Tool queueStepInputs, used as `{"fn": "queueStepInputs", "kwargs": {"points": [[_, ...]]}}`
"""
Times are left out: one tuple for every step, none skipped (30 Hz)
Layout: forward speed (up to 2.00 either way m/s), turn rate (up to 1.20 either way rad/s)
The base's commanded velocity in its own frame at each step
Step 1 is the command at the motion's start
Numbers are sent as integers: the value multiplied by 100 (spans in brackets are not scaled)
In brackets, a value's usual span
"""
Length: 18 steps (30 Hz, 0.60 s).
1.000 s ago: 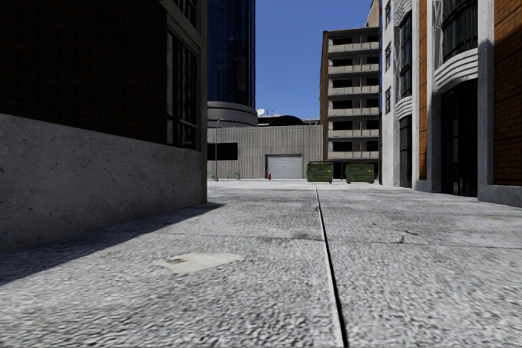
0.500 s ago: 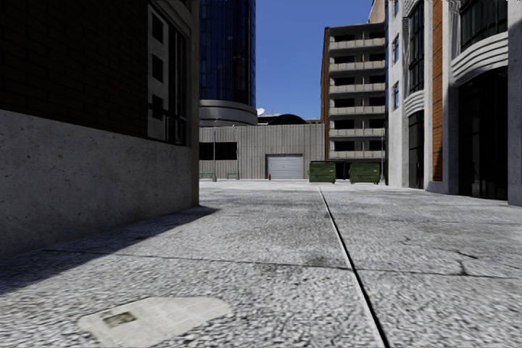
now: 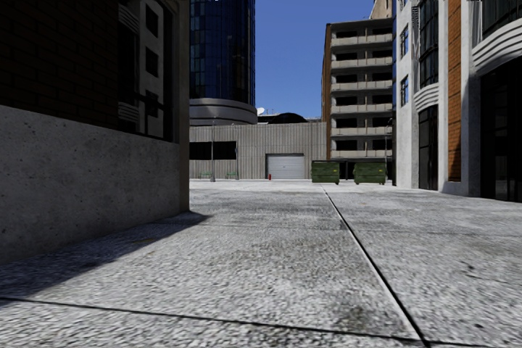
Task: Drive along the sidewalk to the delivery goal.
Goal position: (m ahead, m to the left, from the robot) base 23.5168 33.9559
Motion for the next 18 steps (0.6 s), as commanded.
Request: {"fn": "queueStepInputs", "kwargs": {"points": [[200,0],[200,0],[200,0],[200,0],[200,0],[200,0],[200,0],[200,0],[200,0],[200,0],[200,0],[200,0],[200,0],[200,0],[200,0],[200,0],[200,0],[200,0]]}}
